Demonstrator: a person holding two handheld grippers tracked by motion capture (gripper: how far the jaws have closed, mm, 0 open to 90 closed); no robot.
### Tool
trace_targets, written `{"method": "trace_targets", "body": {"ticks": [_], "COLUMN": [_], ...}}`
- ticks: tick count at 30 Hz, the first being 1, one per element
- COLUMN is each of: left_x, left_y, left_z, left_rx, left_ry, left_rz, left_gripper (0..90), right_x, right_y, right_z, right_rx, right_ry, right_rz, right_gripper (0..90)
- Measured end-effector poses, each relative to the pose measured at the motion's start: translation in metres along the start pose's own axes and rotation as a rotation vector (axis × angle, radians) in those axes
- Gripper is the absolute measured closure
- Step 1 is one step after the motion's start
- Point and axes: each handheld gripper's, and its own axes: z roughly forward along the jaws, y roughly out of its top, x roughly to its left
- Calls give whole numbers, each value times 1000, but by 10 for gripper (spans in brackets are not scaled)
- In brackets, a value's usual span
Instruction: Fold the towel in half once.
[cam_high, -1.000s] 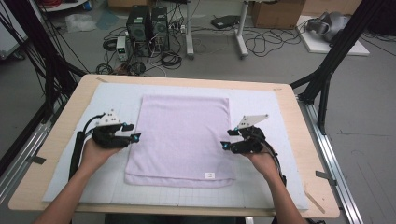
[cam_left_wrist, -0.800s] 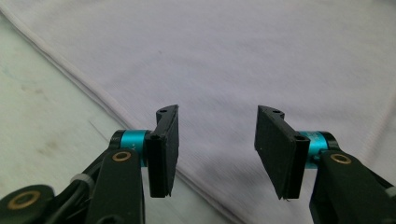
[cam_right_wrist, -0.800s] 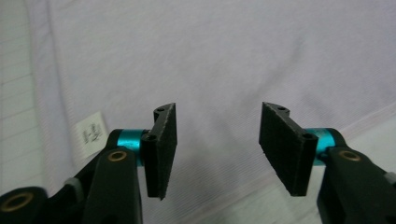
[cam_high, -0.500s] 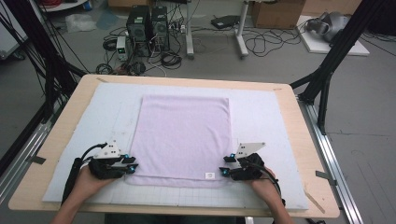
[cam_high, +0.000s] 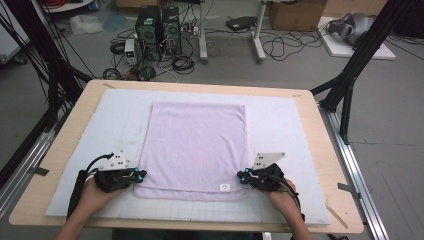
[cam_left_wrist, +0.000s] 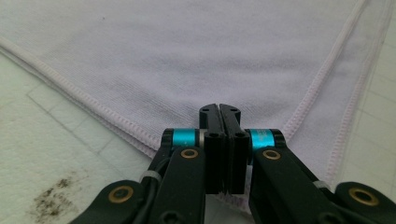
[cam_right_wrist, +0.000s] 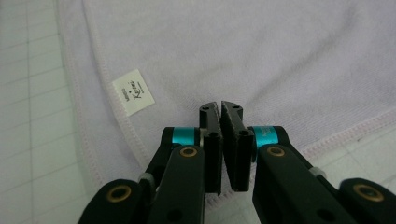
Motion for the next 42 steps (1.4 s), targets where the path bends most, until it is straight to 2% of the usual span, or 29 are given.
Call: {"method": "trace_targets", "body": {"ticks": [3, 8, 11, 12, 13, 14, 15, 17, 19, 20, 22, 24, 25, 27, 28, 31, 37, 39, 42], "left_x": [0, 0, 2, 3, 3, 3, 2, 1, -1, -2, -5, -7, -7, -8, -8, -8, -9, -12, -20], "left_y": [5, 14, 14, 13, 11, 8, 4, -1, -4, -5, -7, -7, -7, -7, -6, -3, 14, 16, 13], "left_z": [-7, -18, -23, -23, -22, -21, -20, -15, -10, -7, -2, -1, 0, 0, -1, -7, -32, -34, -37], "left_rx": [-23, -49, -49, -41, -30, -28, -25, 4, 30, 39, 61, 55, 55, 57, 56, 34, -38, -45, -37], "left_ry": [2, 13, 15, 13, 19, 14, 6, -11, -27, -34, -47, -49, -54, -49, -49, -48, -27, -30, -42], "left_rz": [0, 7, 5, -5, -9, -14, -21, -17, -15, -12, 2, 10, 12, 14, 12, 9, 19, 23, 36], "left_gripper": [883, 883, 879, 854, 791, 727, 710, 702, 703, 706, 718, 788, 850, 877, 880, 883, 884, 884, 885], "right_x": [-1, 1, 1, 1, 1, 1, 2, 3, 6, 7, 9, 10, 10, 8, 8, 8, 9, 9, 13], "right_y": [4, 13, 17, 16, 14, 11, 8, 2, -1, -2, -5, -8, -9, -9, -9, -6, 8, 13, 15], "right_z": [-5, -12, -18, -17, -15, -13, -13, -12, -10, -9, -5, 0, 1, 0, 0, -4, -24, -30, -36], "right_rx": [-30, -51, -51, -34, -12, 5, 6, -13, -12, -12, -1, 28, 19, 22, 20, 18, -56, -77, -82], "right_ry": [13, 11, 8, 13, 16, 9, -4, 17, 24, 42, 41, 46, 40, 51, 60, 57, 38, 34, 30], "right_rz": [5, -16, -25, -22, -18, -14, -6, 10, 10, 15, 9, 14, 18, 19, 20, 9, -5, -8, -20], "right_gripper": [875, 876, 875, 860, 829, 775, 718, 672, 619, 605, 592, 618, 681, 830, 861, 874, 875, 874, 875]}}
